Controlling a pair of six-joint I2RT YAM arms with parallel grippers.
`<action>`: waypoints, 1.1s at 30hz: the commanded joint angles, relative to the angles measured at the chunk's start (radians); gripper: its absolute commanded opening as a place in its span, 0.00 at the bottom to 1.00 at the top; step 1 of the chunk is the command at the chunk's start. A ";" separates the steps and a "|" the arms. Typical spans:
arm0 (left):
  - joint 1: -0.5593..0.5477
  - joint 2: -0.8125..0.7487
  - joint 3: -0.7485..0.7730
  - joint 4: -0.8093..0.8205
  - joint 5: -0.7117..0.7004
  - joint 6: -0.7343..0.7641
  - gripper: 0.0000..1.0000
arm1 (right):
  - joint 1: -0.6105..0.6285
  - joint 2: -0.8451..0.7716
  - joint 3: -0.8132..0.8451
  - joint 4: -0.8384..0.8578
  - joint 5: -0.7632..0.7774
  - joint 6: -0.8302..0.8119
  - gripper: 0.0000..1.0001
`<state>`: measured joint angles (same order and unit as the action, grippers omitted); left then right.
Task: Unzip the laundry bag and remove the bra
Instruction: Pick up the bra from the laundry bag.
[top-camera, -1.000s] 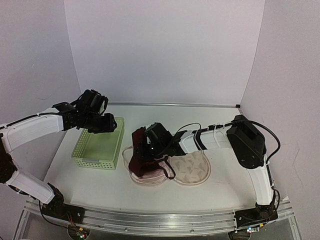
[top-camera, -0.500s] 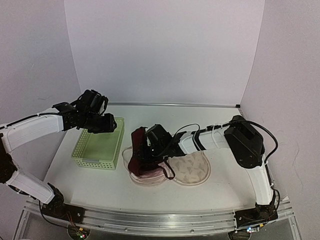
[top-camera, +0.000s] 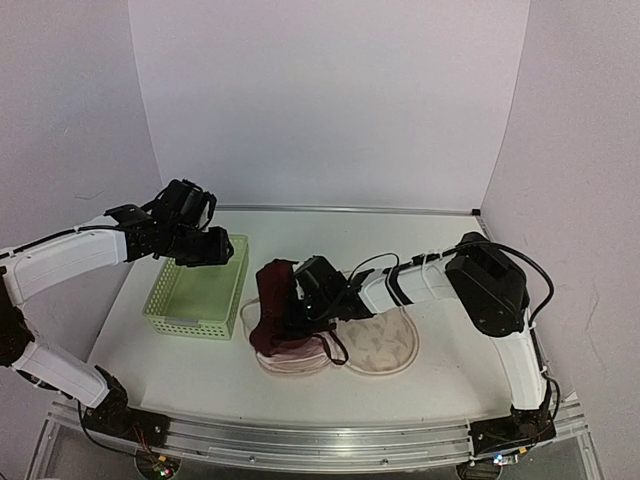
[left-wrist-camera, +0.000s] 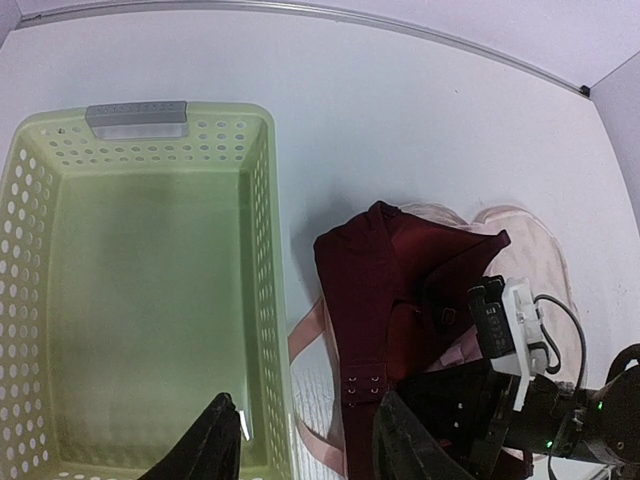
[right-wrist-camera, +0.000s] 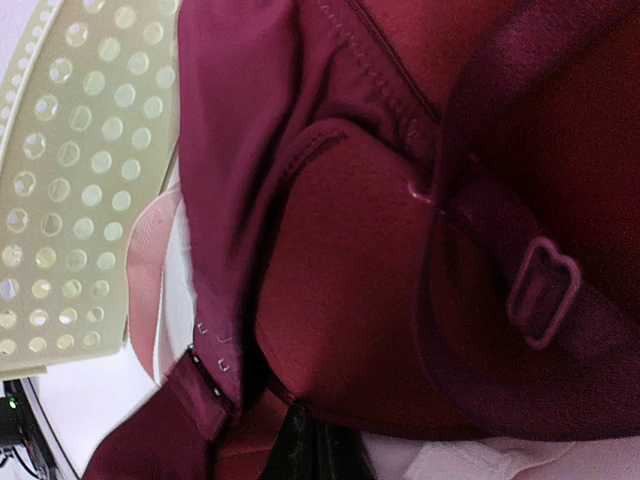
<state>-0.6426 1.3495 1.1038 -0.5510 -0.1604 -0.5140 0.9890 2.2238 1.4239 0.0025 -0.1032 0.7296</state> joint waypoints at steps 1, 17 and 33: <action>-0.003 -0.023 0.005 -0.001 -0.011 0.011 0.47 | 0.006 -0.039 -0.020 -0.010 -0.010 -0.005 0.00; -0.002 -0.035 0.005 -0.001 -0.031 0.021 0.46 | 0.007 -0.269 -0.083 0.075 0.028 -0.039 0.00; -0.002 -0.062 0.028 -0.018 -0.078 0.050 0.48 | 0.007 -0.362 -0.122 0.120 0.040 -0.049 0.00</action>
<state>-0.6426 1.3178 1.1042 -0.5522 -0.2096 -0.4862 0.9890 1.9377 1.2953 0.0425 -0.0788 0.7002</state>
